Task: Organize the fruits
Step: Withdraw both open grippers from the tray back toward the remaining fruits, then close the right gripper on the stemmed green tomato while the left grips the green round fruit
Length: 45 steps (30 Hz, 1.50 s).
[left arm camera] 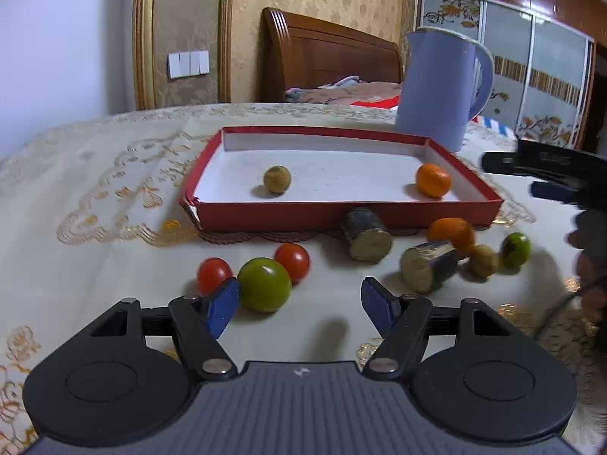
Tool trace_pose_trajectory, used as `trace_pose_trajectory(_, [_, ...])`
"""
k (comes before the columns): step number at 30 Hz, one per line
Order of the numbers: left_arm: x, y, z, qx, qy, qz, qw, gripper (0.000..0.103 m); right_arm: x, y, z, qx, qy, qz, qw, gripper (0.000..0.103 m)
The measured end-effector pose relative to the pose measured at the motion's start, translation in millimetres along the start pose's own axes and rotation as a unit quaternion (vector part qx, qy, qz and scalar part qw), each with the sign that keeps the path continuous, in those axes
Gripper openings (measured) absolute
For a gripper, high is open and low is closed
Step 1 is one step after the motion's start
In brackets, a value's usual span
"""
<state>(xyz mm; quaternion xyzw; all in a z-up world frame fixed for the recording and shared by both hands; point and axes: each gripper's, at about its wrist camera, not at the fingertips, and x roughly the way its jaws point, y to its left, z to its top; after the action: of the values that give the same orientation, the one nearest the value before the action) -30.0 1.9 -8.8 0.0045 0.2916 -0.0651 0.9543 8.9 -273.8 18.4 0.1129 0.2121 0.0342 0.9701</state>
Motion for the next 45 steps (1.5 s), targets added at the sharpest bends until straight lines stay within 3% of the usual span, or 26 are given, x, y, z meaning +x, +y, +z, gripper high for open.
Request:
trace_pose_trajectory(7, [6, 10, 4, -0.011, -0.007, 0.005, 0.9999, 0.07, -28, -11, -21, -0.029, 0.01, 0.01, 0.999, 0.1])
trace_pose_trajectory(16, [11, 9, 4, -0.002, 0.008, -0.005, 1.0, 0.056, -47, -22, -32, -0.056, 0.005, -0.008, 0.998, 0.1])
trace_pose_trajectory(18, [11, 9, 3, -0.004, 0.007, -0.002, 1.0, 0.052, -48, -18, -34, -0.073, 0.002, -0.012, 0.997, 0.1])
trace_pose_trajectory(20, [10, 12, 2, -0.013, 0.004, 0.001, 0.9999, 0.039, -51, -12, -36, -0.093, -0.005, -0.016, 0.996, 0.1])
trace_pose_trajectory(22, [10, 18, 2, -0.03, 0.005, -0.005, 0.9995, 0.033, -53, -6, -38, -0.111, -0.008, -0.016, 0.994, 0.1])
trace_pose_trajectory(34, [12, 17, 2, -0.032, 0.01, -0.007, 0.9994, 0.032, -39, 8, -39, -0.15, 0.038, -0.025, 0.988, 0.089])
trace_pose_trajectory(45, [13, 16, 2, -0.03, 0.011, -0.006, 0.9995, 0.032, -20, 15, -39, -0.141, 0.09, -0.01, 0.986, 0.065])
